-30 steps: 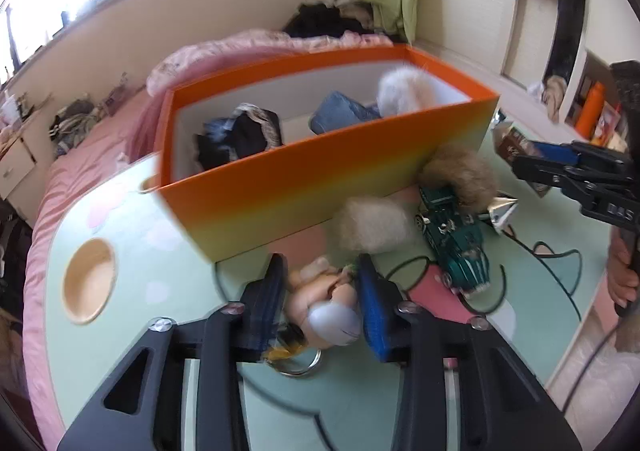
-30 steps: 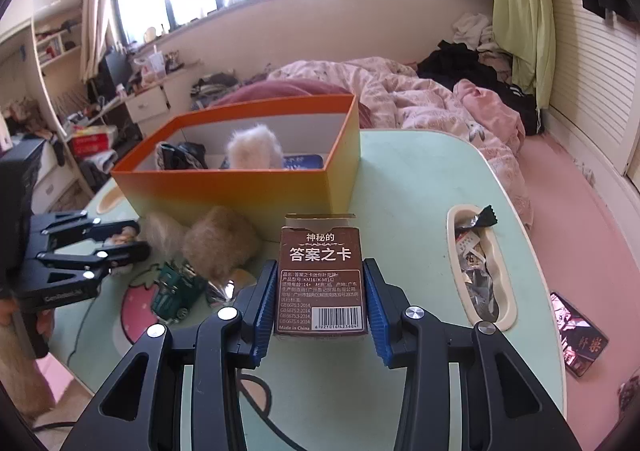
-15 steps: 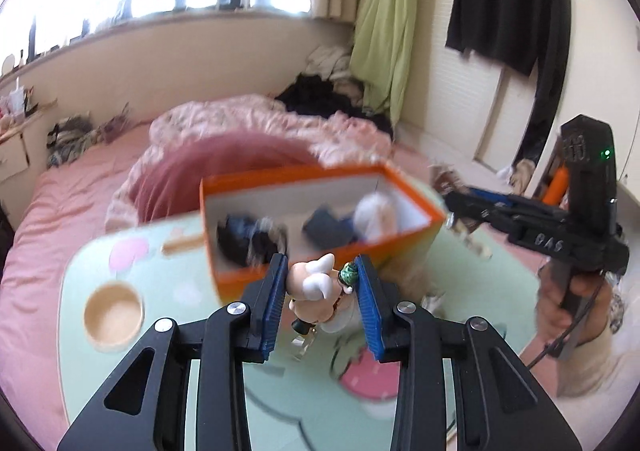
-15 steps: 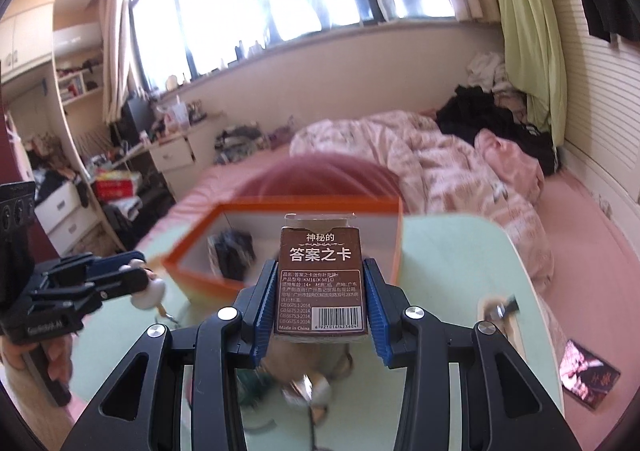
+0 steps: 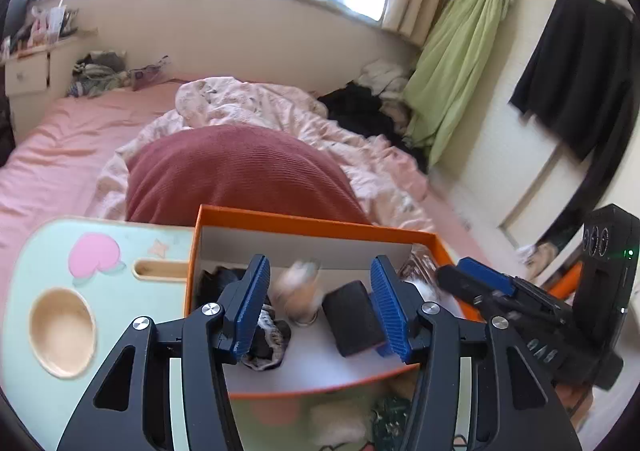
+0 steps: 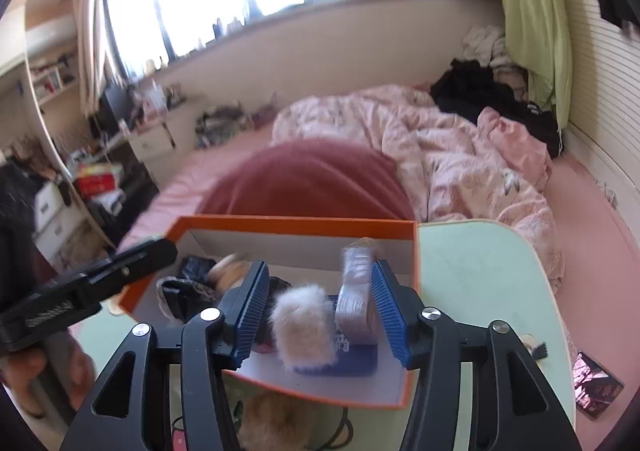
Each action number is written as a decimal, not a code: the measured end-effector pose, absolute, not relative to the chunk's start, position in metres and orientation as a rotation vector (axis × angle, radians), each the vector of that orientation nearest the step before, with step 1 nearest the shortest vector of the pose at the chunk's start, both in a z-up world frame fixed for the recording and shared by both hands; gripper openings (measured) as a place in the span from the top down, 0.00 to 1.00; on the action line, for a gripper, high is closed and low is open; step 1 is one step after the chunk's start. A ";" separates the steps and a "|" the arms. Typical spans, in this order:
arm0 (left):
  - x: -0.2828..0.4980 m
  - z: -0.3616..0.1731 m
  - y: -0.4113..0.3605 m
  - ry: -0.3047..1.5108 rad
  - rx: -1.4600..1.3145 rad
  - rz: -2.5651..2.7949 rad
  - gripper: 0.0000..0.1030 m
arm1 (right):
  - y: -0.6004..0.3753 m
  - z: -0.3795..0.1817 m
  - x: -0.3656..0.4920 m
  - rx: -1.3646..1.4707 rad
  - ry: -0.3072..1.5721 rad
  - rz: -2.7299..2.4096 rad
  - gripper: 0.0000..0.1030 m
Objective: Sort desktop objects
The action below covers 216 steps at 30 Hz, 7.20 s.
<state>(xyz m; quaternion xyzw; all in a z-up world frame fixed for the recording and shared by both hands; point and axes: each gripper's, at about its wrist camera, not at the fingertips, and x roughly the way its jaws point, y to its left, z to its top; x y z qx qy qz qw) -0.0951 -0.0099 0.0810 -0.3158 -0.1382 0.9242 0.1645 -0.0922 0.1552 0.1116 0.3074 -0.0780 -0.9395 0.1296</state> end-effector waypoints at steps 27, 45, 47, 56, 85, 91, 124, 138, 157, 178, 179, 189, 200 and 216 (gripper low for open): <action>0.022 0.005 0.039 0.172 -1.253 2.735 0.11 | 0.123 0.019 0.031 1.095 0.126 -2.645 0.00; 0.041 -0.008 0.023 0.088 -1.157 2.794 0.00 | 0.117 0.022 0.028 1.070 0.148 -2.631 0.00; 0.041 -0.008 0.023 0.090 -1.154 2.798 0.00 | 0.117 0.022 0.028 1.068 0.148 -2.632 0.00; 0.041 -0.008 0.022 0.086 -1.147 2.799 0.00 | 0.117 0.022 0.028 1.066 0.148 -2.633 0.00; 0.041 -0.008 0.023 0.086 -1.147 2.800 0.00 | 0.121 0.029 0.025 1.048 0.132 -2.652 0.03; 0.042 -0.008 0.023 0.086 -1.147 2.800 0.00 | 0.120 0.028 0.024 1.041 0.127 -2.660 0.07; 0.041 -0.007 0.022 0.088 -1.143 2.804 0.00 | 0.131 0.034 -0.001 1.063 -0.093 -2.676 0.32; 0.042 -0.003 0.023 0.181 -1.126 2.808 0.00 | 0.150 0.041 0.020 0.947 -0.128 -2.707 0.65; 0.023 0.024 0.049 0.131 -1.088 2.497 0.62 | 0.182 0.061 0.023 0.865 -0.199 -2.776 0.65; -0.006 0.011 0.104 0.408 -1.068 2.496 0.70 | 0.186 0.064 0.024 0.846 -0.209 -2.778 0.65; 0.002 0.011 0.097 0.389 -1.061 2.478 0.70 | 0.186 0.064 0.024 0.846 -0.209 -2.777 0.65; 0.037 0.081 0.023 0.102 -0.838 2.499 0.71 | 0.184 0.077 0.017 0.815 -0.215 -2.782 0.65; -0.055 0.123 0.027 -0.080 -0.718 2.644 0.70 | 0.150 0.115 -0.084 0.904 -0.242 -2.658 0.64; 0.024 0.083 -0.007 -0.086 -0.778 2.726 0.21 | 0.142 0.083 -0.007 0.961 -0.131 -2.686 0.28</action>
